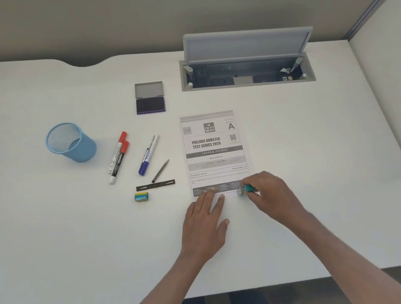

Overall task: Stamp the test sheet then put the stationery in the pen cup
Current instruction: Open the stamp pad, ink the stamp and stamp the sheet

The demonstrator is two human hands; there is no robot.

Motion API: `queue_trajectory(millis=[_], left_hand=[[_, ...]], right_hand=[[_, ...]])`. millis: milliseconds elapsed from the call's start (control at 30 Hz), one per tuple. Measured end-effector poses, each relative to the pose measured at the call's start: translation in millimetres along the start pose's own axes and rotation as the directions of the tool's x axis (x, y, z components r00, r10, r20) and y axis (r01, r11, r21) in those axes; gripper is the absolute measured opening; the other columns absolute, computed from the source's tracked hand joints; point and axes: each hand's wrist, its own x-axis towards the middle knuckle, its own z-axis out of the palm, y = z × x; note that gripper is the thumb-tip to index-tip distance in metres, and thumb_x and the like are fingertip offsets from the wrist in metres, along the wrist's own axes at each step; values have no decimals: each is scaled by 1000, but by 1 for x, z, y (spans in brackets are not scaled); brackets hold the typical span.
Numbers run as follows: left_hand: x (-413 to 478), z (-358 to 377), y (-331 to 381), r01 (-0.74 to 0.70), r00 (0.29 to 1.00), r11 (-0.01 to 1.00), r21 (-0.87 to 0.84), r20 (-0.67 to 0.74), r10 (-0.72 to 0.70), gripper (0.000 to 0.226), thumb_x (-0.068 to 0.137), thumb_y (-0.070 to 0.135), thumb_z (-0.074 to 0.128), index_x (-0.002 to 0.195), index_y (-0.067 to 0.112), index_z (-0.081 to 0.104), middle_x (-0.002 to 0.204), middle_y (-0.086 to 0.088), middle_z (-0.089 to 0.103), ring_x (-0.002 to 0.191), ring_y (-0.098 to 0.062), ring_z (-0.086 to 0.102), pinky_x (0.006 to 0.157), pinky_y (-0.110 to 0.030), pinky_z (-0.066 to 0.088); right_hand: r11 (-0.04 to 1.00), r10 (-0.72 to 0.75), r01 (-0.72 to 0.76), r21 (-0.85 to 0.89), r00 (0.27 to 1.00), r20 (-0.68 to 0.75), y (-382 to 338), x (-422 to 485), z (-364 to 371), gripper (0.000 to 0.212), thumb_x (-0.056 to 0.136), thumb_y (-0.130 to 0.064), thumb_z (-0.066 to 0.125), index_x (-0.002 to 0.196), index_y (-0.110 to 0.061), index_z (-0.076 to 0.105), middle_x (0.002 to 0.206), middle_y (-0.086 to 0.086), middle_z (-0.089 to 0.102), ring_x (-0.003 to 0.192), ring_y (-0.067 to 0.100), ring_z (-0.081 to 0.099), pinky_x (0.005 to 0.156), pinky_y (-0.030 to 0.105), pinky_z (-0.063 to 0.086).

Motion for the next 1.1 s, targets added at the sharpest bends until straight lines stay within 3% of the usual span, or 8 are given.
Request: queue_trajectory(millis=[167,300,400,533,667,767,933,1100], left_hand=[[-1,1,0,-12,999,1000,17,-36,13,63,106,44,58,165,25,45,178,-3,32,165,-27,32,130,-43,34],[-1,3,-1,-11,1000,1000,22,-10,11,64,109,46,51,168,26,37,181,-1,22,168,-25,23,133,-42,27],[0,4,-2,-15,1000,1000,15,-22,15,64,109,46,51,168,27,38,181,-1,23,168,-25,24,132,-42,28],[-1,6,-2,-20,998,1000,5,-63,21,64,106,45,58,165,24,45,178,-3,32,165,-27,32,129,-44,35],[0,3,1,-3,999,999,-50,-48,1,62,108,46,55,165,25,44,179,-1,30,166,-25,30,132,-46,34],[-2,-5,4,-11,990,997,-78,-138,0,56,104,37,66,157,20,56,172,-4,43,160,-27,43,127,-46,43],[-14,-22,9,68,966,961,-268,-222,-130,46,106,30,66,151,22,62,161,2,57,151,-22,51,122,-43,47],[-35,-35,7,197,921,859,-472,-210,-327,30,108,34,64,137,34,69,138,21,63,134,-2,55,104,-21,49]], right_hand=[[998,-47,46,-32,999,-6,2,0,1,23,89,4,70,107,-10,76,98,2,76,96,27,65,77,44,58],[999,-40,41,-33,999,33,-1,3,-4,22,92,1,68,109,-9,76,101,4,76,99,29,65,83,45,57],[991,44,-38,127,998,-52,-2,7,-22,23,90,-2,78,111,-11,80,103,2,79,89,23,71,88,37,59],[937,205,-131,324,957,-207,6,14,-57,24,85,-5,84,106,-15,82,99,-2,80,84,20,76,84,26,61],[889,268,-156,430,939,-214,7,12,-74,26,86,-6,84,109,-18,80,99,0,80,87,20,76,82,17,60],[875,266,-153,459,945,-191,1,7,-70,27,86,-4,83,109,-19,80,101,1,80,88,22,75,85,23,62],[862,227,-117,494,959,-169,-11,3,-54,26,84,-5,86,103,-22,81,97,-4,79,86,18,73,83,28,62],[871,162,-69,486,975,-152,-28,3,-38,30,84,-1,85,105,-22,80,97,-10,77,87,12,72,83,26,61]])
